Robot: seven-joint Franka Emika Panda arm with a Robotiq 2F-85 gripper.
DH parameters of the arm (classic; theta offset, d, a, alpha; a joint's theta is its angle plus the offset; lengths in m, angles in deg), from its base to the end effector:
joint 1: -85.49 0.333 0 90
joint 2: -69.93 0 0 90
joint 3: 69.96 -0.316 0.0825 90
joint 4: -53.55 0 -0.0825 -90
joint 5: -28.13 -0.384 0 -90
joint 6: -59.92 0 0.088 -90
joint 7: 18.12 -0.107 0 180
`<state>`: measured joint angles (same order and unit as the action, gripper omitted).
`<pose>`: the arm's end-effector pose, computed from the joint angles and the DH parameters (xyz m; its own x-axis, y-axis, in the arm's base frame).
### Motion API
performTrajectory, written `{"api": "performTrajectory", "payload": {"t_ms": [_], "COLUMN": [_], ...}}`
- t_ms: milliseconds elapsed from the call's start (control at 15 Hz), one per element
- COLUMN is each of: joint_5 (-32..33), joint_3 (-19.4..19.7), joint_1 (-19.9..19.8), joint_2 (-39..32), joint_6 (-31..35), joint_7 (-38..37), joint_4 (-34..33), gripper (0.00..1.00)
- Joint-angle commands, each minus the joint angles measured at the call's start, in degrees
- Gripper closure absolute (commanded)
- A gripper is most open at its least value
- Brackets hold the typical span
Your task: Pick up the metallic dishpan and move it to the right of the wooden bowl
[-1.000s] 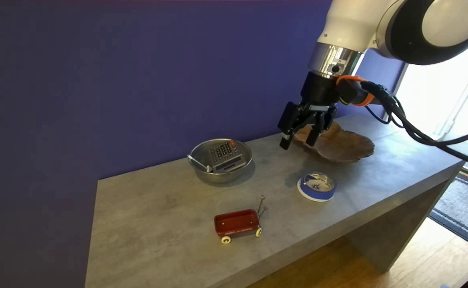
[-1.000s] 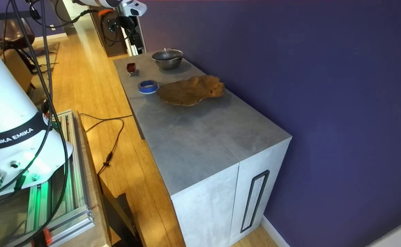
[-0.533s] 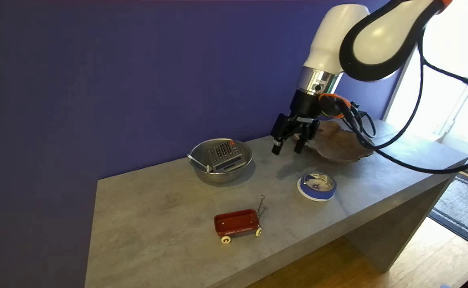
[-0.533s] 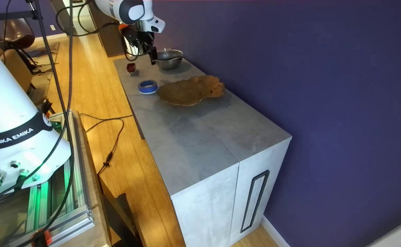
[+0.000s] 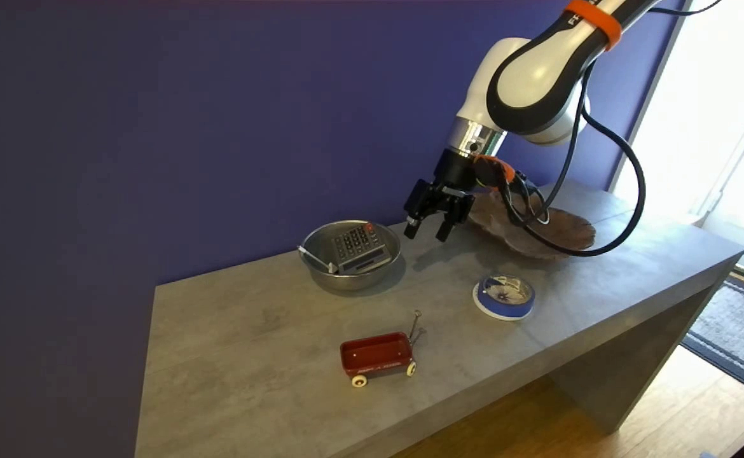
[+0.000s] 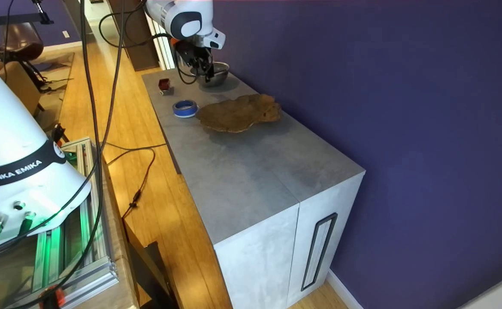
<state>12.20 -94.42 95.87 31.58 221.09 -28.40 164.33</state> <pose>0.5439 0.3435 0.1856 0.9956 0.0384 0.0853 0.0706 -0.9070 -0.4152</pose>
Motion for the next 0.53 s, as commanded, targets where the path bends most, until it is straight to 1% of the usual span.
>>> {"api": "performTrajectory", "payload": {"t_ms": [0, 133, 333, 400, 467], "joint_5": [-3.3, -4.6, -6.3, -6.7, -6.7], "joint_3": [3.6, 4.4, 4.4, 4.4, 4.7], "joint_1": [3.0, 3.5, 3.7, 3.8, 4.4], "joint_2": [-0.1, -0.2, -0.5, -0.5, -0.6], "joint_6": [-0.7, -1.1, -0.6, -0.7, -0.7], "joint_7": [-5.6, -8.0, -9.7, -10.1, -10.6], "joint_4": [-1.5, -2.1, -3.0, -3.2, -3.5], "gripper": [0.00, 0.00, 0.00, 0.02, 0.05]}}
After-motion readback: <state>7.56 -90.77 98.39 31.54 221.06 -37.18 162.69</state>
